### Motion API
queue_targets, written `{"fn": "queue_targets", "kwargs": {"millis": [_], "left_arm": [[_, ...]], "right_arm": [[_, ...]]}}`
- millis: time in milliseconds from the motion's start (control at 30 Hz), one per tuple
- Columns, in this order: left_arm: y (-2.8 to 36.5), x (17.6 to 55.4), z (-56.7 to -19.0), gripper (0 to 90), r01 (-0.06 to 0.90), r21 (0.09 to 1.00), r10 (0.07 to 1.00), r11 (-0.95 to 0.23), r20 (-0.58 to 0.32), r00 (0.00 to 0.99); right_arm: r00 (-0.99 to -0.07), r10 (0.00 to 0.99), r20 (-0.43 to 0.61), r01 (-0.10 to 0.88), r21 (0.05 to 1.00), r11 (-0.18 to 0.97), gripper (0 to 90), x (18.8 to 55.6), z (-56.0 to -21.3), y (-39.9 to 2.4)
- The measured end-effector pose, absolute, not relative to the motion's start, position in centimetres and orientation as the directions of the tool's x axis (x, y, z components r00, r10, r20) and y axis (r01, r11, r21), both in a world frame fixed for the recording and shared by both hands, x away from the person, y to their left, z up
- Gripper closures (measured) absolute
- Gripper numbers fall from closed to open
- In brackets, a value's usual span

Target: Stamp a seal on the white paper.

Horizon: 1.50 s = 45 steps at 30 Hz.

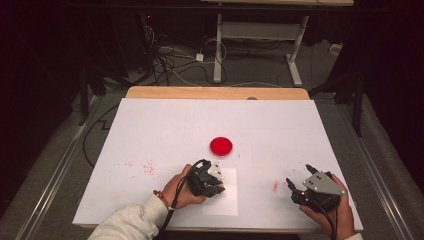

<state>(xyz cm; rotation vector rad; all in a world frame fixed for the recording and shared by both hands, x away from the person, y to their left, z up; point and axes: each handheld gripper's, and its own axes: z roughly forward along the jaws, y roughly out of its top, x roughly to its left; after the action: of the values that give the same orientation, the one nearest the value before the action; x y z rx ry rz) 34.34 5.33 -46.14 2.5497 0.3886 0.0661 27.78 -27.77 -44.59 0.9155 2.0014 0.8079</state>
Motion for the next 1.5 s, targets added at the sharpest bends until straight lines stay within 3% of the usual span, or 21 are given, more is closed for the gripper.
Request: {"fn": "queue_targets", "kwargs": {"millis": [700, 967, 1500], "left_arm": [[5.3, 34.3, -46.1, 73.8, 0.251, 0.535, 0.282, -0.807, -0.024, 0.959], [6.4, 34.2, -43.6, 73.8, 0.252, 0.627, 0.322, -0.737, -0.002, 0.947], [10.6, 34.2, -42.2, 73.7, 0.291, 0.661, 0.423, -0.691, 0.044, 0.905]], "right_arm": [[-0.466, 0.8, -0.379, 0.3, 0.782, 0.546, 27.6, 27.6, -44.5, -27.6], [-0.472, 0.796, -0.378, 0.289, 0.787, 0.545, 27.5, 27.5, -44.4, -27.6], [-0.46, 0.804, -0.377, 0.271, 0.802, 0.531, 27.5, 27.6, -44.0, -27.8]]}}
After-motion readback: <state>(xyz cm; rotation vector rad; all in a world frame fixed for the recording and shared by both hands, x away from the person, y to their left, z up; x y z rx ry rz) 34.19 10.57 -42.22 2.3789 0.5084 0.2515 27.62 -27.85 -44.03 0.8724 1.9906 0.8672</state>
